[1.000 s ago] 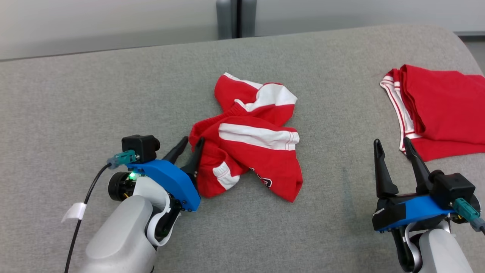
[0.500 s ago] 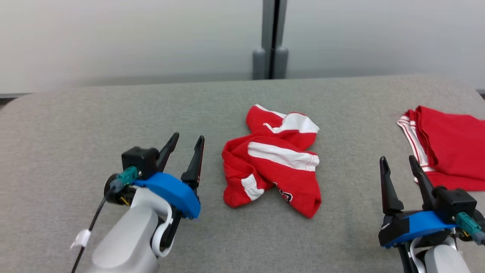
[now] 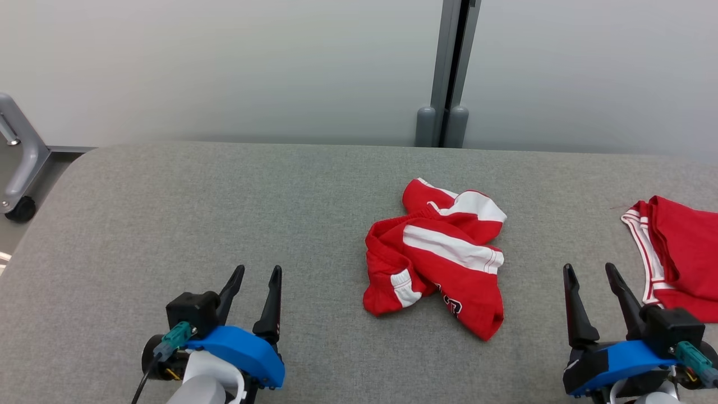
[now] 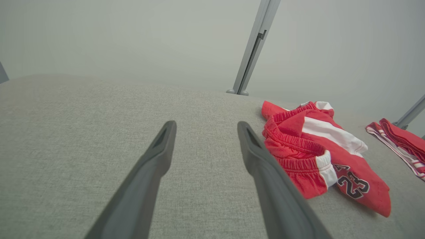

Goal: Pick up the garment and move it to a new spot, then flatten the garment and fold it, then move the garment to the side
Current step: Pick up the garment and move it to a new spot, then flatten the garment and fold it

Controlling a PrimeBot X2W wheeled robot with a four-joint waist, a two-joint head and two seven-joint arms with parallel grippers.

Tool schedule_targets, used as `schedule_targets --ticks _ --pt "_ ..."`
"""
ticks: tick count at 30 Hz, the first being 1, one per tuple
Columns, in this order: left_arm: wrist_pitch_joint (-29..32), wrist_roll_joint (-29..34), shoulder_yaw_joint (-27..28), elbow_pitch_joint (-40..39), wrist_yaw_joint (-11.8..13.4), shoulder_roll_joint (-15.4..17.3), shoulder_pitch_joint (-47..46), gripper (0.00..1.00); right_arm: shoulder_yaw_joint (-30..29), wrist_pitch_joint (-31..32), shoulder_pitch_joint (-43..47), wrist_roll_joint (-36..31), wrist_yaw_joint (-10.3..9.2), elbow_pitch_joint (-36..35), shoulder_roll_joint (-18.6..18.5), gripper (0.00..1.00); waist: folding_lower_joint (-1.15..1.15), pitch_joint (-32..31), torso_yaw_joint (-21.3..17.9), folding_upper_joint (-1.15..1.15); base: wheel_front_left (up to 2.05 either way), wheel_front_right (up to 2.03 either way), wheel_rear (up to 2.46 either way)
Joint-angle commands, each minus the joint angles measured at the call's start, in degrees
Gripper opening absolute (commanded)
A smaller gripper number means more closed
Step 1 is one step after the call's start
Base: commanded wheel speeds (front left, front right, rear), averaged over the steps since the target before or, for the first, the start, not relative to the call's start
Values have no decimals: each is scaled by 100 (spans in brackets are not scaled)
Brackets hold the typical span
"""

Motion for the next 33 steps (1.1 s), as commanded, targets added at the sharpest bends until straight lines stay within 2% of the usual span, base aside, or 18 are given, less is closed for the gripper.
schedule_targets --ticks 1,8,11,22,33 --pt "-32 56 102 -97 108 15 155 100 9 -12 114 33 1 -34 -10 100 1 -12 15 0 0 0 0" --pt "-34 303 634 -634 490 -18 655 100 69 -32 182 114 1 -18 -9 100 1 -2 -9 0 0 0 0" --pt "-34 400 807 -804 581 -57 808 100 76 -43 191 140 1 -27 -10 100 1 7 -36 0 0 0 0" --pt "-35 574 912 -952 583 -70 969 100 92 -57 230 180 1 -27 -9 100 1 17 -115 0 0 0 0" --pt "44 703 719 -995 543 -24 819 100 155 -77 184 226 1 -13 -10 100 1 51 -159 0 0 0 0"
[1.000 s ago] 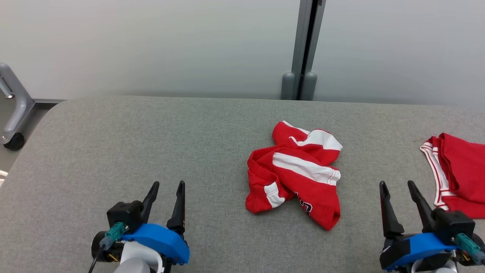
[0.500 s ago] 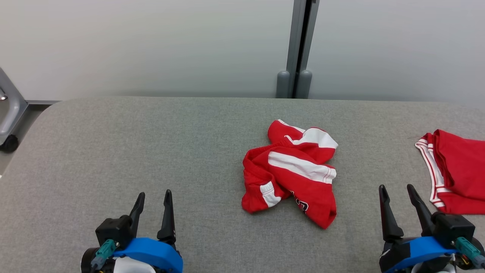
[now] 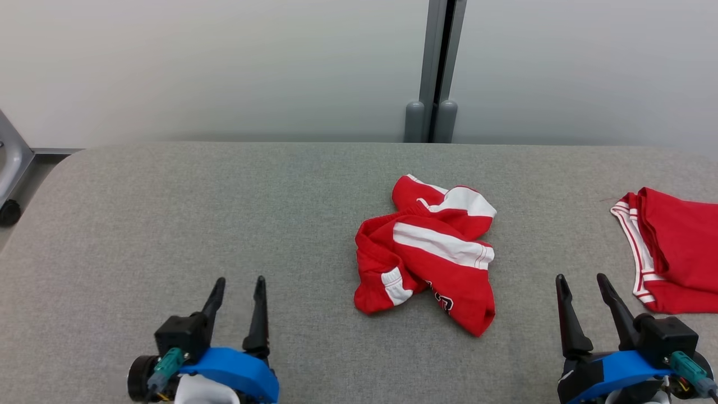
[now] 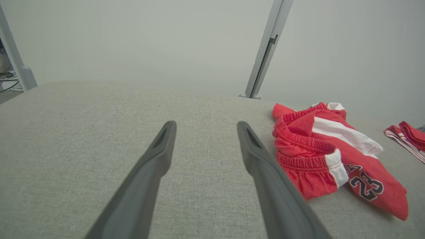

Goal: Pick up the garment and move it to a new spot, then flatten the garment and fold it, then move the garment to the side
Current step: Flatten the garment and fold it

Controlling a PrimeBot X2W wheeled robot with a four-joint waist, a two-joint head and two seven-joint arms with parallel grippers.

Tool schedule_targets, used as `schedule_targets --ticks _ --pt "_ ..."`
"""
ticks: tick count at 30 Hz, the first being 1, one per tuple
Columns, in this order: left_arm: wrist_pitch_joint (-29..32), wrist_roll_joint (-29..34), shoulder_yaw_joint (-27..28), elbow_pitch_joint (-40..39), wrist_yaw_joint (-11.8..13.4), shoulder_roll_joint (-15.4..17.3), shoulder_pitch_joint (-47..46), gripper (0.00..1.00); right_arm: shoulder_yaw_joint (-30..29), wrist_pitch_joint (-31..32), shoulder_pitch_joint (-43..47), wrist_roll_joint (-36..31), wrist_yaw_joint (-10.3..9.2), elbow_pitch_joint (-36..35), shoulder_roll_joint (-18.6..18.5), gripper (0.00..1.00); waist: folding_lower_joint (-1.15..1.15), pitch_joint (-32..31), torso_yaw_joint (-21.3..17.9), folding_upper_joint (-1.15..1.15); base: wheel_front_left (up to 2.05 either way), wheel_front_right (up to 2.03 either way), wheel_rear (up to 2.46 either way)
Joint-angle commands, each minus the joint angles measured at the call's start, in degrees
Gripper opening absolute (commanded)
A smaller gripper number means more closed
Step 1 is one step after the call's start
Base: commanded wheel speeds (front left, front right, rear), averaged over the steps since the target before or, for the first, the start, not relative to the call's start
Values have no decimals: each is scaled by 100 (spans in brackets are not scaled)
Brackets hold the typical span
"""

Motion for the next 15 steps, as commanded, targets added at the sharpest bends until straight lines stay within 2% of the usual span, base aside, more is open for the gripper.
schedule_targets --ticks 1,5,12,15 --pt "35 73 -53 -31 -22 28 -91 100 -6 -47 -9 46 1 9 -10 100 0 7 -5 0 0 0 0" --pt "340 254 -420 -52 -228 31 -344 100 11 -41 -62 32 1 15 -10 100 0 61 -47 0 0 0 0" --pt "1263 533 -1241 116 -904 -90 -1065 100 117 -25 -190 27 1 26 -9 100 0 228 -257 0 0 0 0" --pt "1556 537 -1454 274 -1090 -131 -1384 100 163 -20 -268 30 1 13 -11 100 0 342 -402 0 0 0 0"
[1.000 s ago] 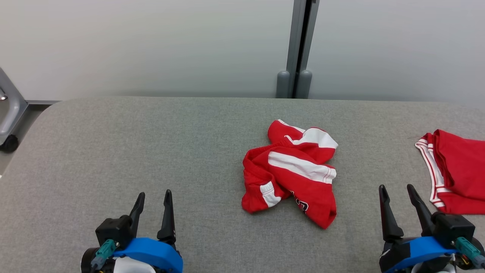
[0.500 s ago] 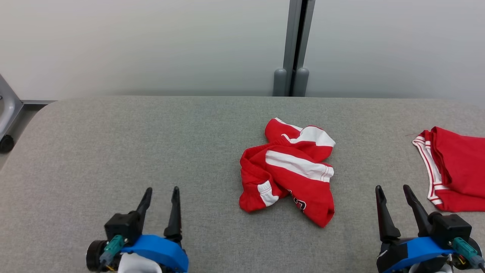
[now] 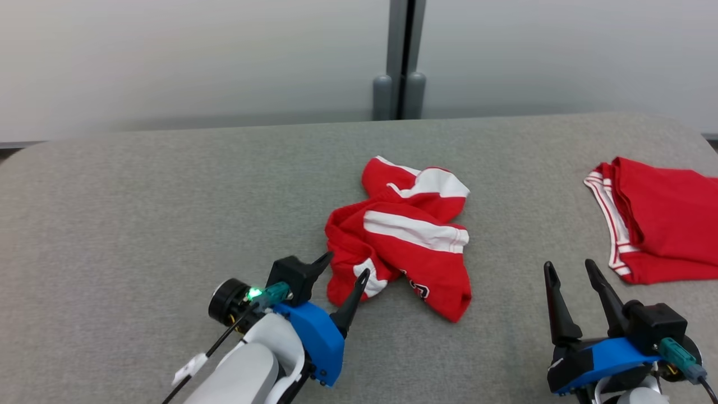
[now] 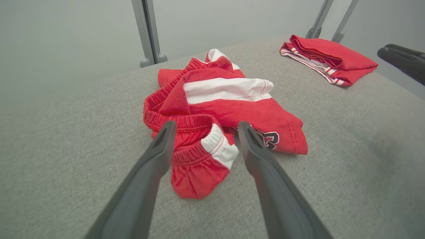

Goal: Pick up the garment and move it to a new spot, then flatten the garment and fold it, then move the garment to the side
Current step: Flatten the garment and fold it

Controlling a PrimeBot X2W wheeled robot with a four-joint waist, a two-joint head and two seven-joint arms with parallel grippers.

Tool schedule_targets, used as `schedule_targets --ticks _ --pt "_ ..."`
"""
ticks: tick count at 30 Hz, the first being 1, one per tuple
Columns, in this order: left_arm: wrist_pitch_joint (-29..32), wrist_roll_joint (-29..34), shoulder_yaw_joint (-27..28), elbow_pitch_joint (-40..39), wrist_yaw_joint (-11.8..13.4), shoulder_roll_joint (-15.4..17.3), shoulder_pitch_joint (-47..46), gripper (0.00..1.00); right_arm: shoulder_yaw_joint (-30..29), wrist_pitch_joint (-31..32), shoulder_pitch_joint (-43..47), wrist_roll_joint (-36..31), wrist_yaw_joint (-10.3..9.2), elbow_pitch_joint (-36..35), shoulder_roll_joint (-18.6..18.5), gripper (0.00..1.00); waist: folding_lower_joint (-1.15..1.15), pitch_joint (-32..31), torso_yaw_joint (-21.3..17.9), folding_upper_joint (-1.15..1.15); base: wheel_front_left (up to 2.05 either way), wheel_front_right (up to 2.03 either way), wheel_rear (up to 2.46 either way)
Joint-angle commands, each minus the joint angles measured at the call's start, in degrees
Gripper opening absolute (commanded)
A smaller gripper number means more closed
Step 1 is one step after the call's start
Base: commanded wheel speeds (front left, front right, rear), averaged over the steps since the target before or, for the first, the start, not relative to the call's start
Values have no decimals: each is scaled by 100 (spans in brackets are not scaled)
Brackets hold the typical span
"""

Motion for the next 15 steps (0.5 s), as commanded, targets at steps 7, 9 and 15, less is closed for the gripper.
schedule_targets --ticks 7,9,15 --pt "402 -25 -330 603 -204 62 -635 100 95 -36 -216 65 1 42 -12 100 0 283 -391 0 0 0 0" --pt "474 -60 -412 761 -227 89 -745 100 80 -53 -241 54 1 63 -12 100 0 336 -473 0 0 0 0" --pt "650 -191 -649 1050 -270 173 -910 36 60 -100 -279 57 1 125 -11 100 0 394 -604 0 0 0 0"
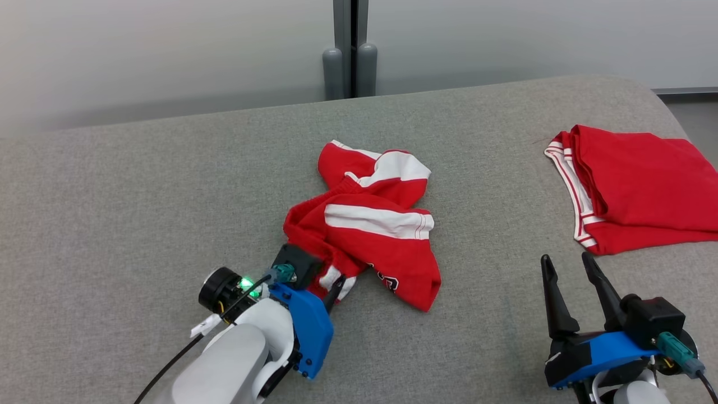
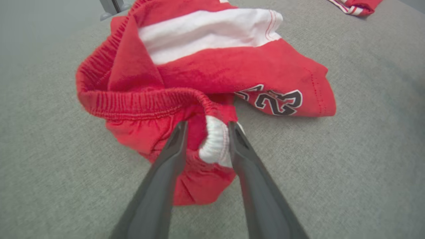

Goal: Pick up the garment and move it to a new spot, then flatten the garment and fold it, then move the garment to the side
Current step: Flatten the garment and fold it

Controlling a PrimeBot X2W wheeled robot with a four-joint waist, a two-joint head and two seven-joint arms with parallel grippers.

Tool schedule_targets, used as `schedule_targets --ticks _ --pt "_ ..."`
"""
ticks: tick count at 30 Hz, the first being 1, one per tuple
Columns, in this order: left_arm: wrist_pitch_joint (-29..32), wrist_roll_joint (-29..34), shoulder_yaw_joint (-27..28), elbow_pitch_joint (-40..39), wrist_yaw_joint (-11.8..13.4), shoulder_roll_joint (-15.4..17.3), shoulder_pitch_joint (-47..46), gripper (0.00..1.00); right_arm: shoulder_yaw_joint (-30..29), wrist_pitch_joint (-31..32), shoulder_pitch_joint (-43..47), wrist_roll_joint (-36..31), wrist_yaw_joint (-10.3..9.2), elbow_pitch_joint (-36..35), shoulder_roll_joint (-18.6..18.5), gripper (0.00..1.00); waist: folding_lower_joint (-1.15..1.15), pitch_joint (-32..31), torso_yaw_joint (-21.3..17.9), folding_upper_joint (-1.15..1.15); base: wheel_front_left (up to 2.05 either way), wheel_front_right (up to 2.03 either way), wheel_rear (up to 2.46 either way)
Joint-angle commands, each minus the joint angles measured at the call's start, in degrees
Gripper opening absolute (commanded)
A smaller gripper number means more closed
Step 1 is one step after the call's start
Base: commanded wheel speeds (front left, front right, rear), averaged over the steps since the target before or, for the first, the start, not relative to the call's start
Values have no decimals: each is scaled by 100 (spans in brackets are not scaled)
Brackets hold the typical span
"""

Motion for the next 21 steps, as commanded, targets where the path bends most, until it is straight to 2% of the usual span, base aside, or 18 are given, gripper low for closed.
schedule_targets --ticks 1,5,8,13,21 --pt "73 -51 -83 28 -41 53 -85 27 -16 -34 -81 4 1 24 -11 100 -1 -6 -5 0 0 0 0" --pt "213 -144 -374 4 -36 155 -129 6 -35 -57 -107 -9 1 58 -10 100 -1 -34 10 0 0 0 0" --pt "265 -237 -593 -16 -35 229 -131 0 -13 -67 -89 2 1 72 -10 100 -1 -62 28 0 0 0 0" --pt "45 -409 -668 4 -36 239 -137 0 -12 -76 -76 -8 1 109 -10 100 -1 -109 59 0 0 0 0" --pt "-678 -661 -304 -161 119 118 28 0 -105 -94 51 -59 1 159 -10 100 -1 -273 172 0 0 0 0"
